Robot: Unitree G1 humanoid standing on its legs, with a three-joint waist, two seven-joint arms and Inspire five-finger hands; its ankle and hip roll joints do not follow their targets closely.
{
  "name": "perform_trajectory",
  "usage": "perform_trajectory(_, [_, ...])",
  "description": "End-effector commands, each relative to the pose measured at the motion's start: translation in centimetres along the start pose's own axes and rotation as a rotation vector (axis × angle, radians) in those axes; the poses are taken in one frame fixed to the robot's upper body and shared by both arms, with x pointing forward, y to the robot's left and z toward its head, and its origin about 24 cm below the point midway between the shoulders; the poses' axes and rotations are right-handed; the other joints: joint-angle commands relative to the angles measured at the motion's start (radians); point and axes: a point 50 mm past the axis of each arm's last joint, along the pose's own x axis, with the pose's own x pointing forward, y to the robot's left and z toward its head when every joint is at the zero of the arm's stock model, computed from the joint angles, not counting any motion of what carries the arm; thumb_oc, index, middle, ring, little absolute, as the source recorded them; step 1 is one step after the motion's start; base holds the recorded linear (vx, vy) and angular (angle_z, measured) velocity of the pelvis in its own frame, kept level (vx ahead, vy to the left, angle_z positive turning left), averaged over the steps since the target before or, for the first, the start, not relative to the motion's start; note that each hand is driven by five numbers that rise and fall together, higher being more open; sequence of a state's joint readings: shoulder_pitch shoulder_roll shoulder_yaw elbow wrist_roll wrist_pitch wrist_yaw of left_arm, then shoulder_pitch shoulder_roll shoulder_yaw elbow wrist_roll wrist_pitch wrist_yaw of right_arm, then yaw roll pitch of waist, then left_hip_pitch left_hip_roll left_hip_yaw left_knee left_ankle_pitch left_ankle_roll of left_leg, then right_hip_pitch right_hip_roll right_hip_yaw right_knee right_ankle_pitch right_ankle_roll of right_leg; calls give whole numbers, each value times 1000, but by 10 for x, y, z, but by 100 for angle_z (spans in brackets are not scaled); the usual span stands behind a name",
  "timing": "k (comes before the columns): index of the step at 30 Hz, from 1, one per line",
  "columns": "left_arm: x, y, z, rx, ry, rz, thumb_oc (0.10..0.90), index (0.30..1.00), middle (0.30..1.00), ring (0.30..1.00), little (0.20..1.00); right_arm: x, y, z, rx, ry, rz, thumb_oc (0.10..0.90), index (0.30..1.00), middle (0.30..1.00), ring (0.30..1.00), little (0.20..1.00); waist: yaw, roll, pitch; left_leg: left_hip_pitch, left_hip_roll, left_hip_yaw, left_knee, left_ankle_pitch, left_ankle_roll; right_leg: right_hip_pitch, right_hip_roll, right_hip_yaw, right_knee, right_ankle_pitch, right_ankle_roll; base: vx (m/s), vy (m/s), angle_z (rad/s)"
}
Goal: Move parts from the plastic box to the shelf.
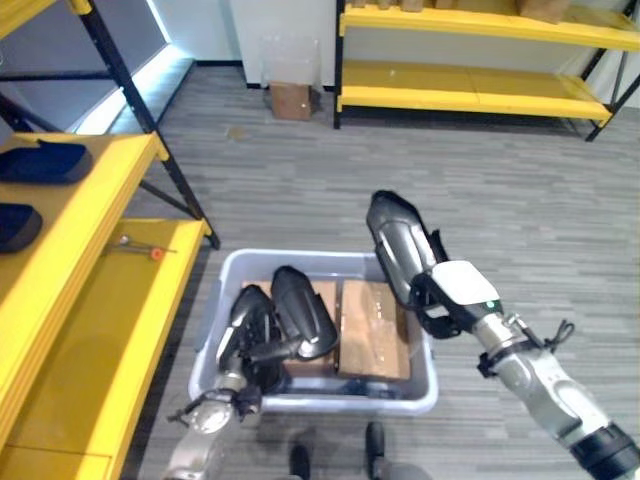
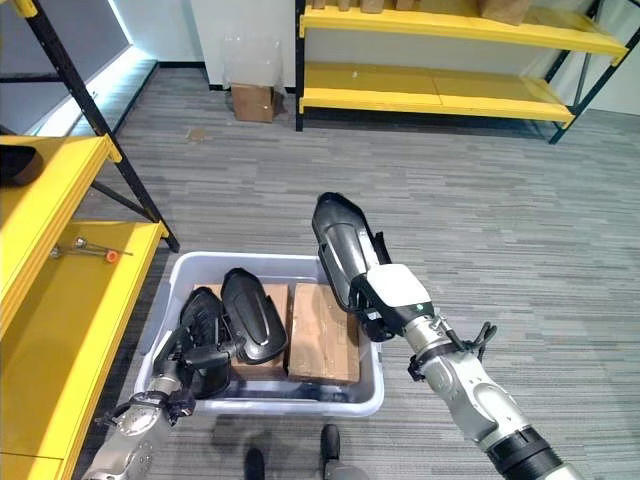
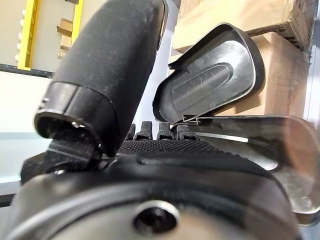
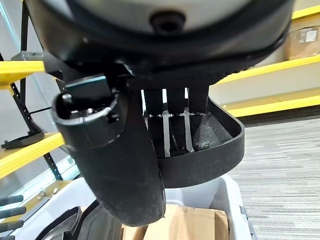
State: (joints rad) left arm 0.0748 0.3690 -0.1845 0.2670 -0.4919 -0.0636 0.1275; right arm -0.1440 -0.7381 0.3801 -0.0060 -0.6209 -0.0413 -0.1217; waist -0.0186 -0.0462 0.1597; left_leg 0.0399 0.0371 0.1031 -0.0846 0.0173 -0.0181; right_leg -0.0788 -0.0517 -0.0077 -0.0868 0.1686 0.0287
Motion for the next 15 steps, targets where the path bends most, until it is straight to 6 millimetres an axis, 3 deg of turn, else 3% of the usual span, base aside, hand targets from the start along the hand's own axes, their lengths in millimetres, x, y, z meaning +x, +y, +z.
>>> perform_trajectory(1, [9, -7, 19, 38, -110, -25, 900, 1000, 1000, 1000, 1000, 15, -39, 20, 18, -124, -224, 400, 300, 300, 300, 300, 6, -2, -156, -7, 53, 7, -3, 4, -23, 25, -16, 96, 45, -102, 95, 14, -19, -15])
perform_trajectory(15, [8, -7, 18, 31, -108, -12, 900, 1000, 1000, 1000, 1000, 22, -46, 26, 16, -155, -258, 400, 300, 300, 300, 300, 5, 11, -133, 13, 80, 15, -3, 10, -26, -9, 14, 111, 153, -163, 72, 1, -27, -5])
